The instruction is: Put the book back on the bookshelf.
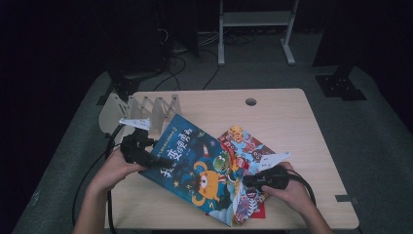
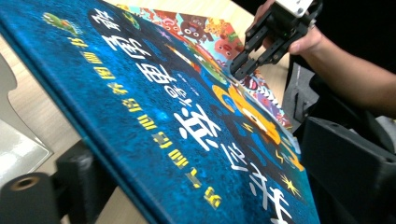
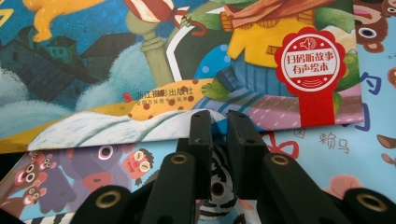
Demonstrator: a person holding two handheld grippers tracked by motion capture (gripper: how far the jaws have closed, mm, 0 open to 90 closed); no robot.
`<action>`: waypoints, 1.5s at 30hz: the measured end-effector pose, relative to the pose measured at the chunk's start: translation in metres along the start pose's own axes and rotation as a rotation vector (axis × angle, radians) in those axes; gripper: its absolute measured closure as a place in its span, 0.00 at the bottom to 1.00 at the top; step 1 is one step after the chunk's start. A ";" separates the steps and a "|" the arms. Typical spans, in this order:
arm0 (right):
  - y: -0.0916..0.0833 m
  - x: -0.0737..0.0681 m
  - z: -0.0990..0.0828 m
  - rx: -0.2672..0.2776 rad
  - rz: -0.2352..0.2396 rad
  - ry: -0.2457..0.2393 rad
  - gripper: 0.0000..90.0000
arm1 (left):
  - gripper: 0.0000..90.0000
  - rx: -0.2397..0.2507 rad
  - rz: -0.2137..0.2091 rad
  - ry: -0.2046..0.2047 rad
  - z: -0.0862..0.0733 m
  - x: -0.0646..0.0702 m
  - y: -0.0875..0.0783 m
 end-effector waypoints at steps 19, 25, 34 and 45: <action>0.015 -0.005 0.013 -0.005 0.014 -0.009 0.89 | 0.39 -0.021 0.022 -0.027 0.021 -0.022 -0.017; 0.019 -0.005 0.016 -0.006 0.008 -0.009 0.90 | 0.44 -0.041 0.041 -0.023 0.032 -0.025 -0.019; 0.023 -0.004 0.020 -0.001 0.005 0.000 0.91 | 0.53 -0.093 0.073 -0.023 0.049 -0.024 -0.022; 0.028 -0.004 0.025 0.003 0.004 0.008 0.91 | 0.63 -0.096 0.105 -0.047 0.072 -0.021 -0.024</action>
Point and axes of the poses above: each handheld gripper's, and its own axes: y roughly forward along the jaws, z roughly out of its top, x roughly to its right, the point moved 2 cm from there along y, roughly forward along the jaws, and after that the axes turned 7 degrees about z, right-handed, at the moved point
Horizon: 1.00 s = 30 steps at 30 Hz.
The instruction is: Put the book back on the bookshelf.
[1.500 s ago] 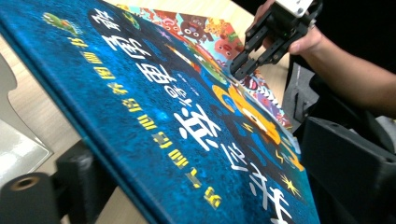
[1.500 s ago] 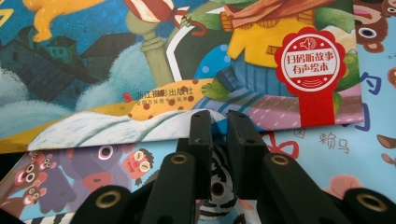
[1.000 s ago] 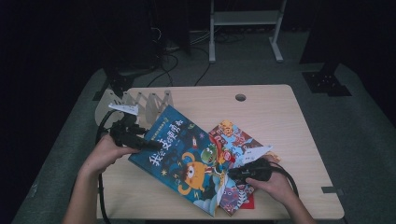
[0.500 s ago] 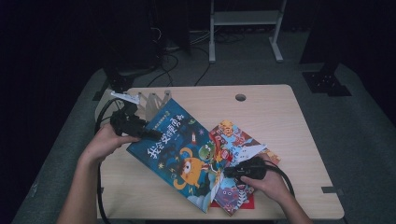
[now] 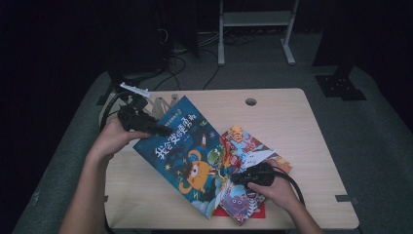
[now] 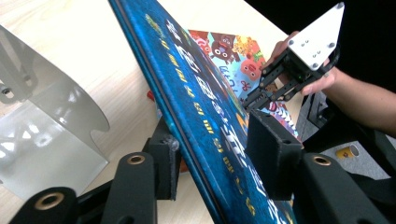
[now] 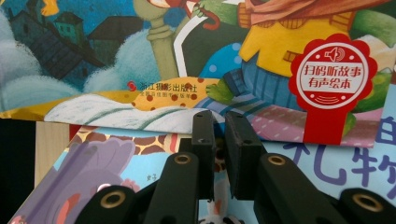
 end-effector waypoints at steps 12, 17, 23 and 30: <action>0.005 0.000 0.004 0.006 0.001 0.010 0.91 | 0.75 -0.017 0.005 -0.068 0.013 -0.006 -0.002; 0.008 0.000 0.006 0.013 -0.001 0.014 0.91 | 0.80 -0.016 -0.033 -0.063 0.021 -0.003 -0.006; 0.009 0.001 0.007 0.017 -0.003 0.020 0.90 | 0.81 -0.037 -0.023 -0.064 0.032 0.000 -0.007; 0.006 0.005 0.006 0.025 -0.030 0.023 0.77 | 0.85 -0.034 -0.011 -0.067 0.048 0.005 -0.013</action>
Point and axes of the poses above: each handheld gripper's, and its own axes: y roughly forward along the jaws, z roughly out of its top, x roughly to its right, the point moved 2 cm from there along y, roughly forward along the jaws, and after that the axes turned 7 degrees about z, right-handed, at the moved point
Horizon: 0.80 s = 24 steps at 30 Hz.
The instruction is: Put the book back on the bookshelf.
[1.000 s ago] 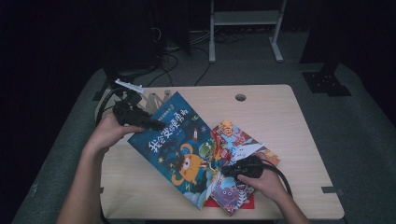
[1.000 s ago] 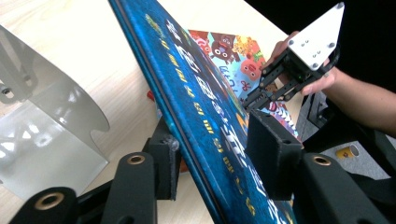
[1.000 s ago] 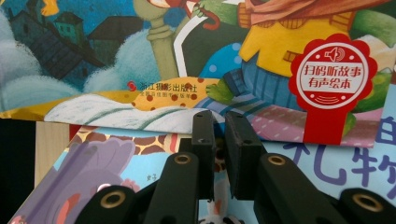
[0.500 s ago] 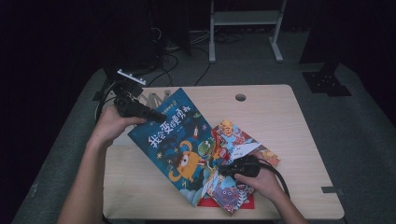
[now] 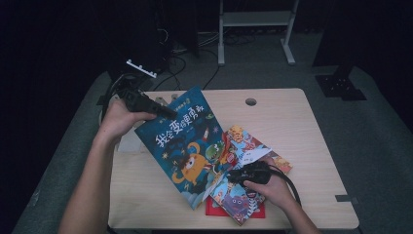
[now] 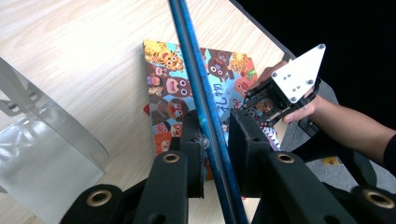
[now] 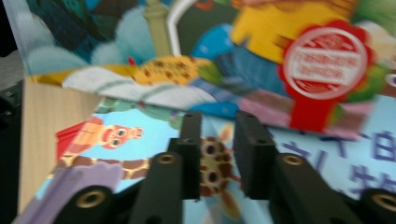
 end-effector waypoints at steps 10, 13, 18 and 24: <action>-0.026 0.021 -0.010 0.075 -0.134 0.060 0.53 | 0.89 -0.026 0.000 0.022 0.017 0.012 -0.002; -0.040 0.031 -0.015 0.114 -0.194 0.080 0.45 | 0.90 -0.030 0.001 0.030 0.021 0.016 -0.003; -0.058 0.046 -0.024 0.156 -0.278 0.116 0.35 | 0.91 -0.042 0.007 0.041 0.026 0.021 -0.004; -0.079 0.065 -0.039 0.183 -0.357 0.182 0.31 | 0.92 -0.045 0.014 0.058 0.026 0.025 -0.010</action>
Point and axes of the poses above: each handheld gripper's, and its own axes: y roughly forward along the jaws, z roughly out of its top, x roughly to its right, the point moved 2 cm from there along y, roughly forward along the jaws, and after that the axes turned 7 degrees about z, right-handed, at the moved point
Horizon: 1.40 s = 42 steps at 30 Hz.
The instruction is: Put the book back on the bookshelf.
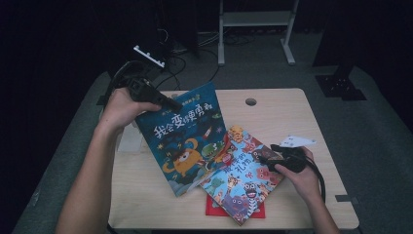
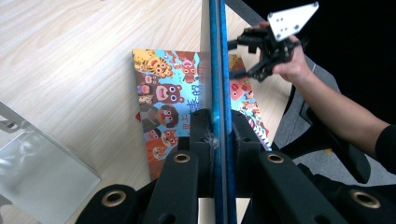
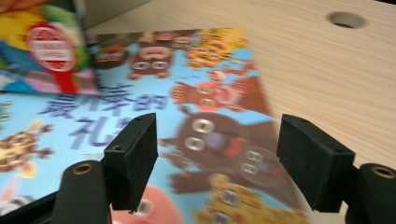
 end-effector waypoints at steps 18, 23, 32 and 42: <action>-0.022 0.065 -0.026 -0.034 -0.309 0.179 0.26 | 0.92 -0.026 0.087 0.015 -0.008 0.002 -0.024; -0.022 0.078 -0.032 -0.048 -0.357 0.222 0.25 | 0.92 -0.018 0.094 0.009 -0.014 0.003 -0.037; -0.015 0.091 -0.041 -0.083 -0.395 0.259 0.24 | 0.92 0.000 0.131 -0.006 -0.030 0.003 -0.061; -0.009 0.096 -0.044 -0.096 -0.414 0.269 0.19 | 0.92 0.032 0.150 -0.027 -0.051 -0.001 -0.086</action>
Point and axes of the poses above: each handheld gripper's, and its own axes: y roughly forward along the jaws, z roughly out of its top, x roughly to its right, the point moved 2 cm from there along y, roughly forward along the jaws, and after that the axes turned 7 degrees about z, right-handed, at the moved point
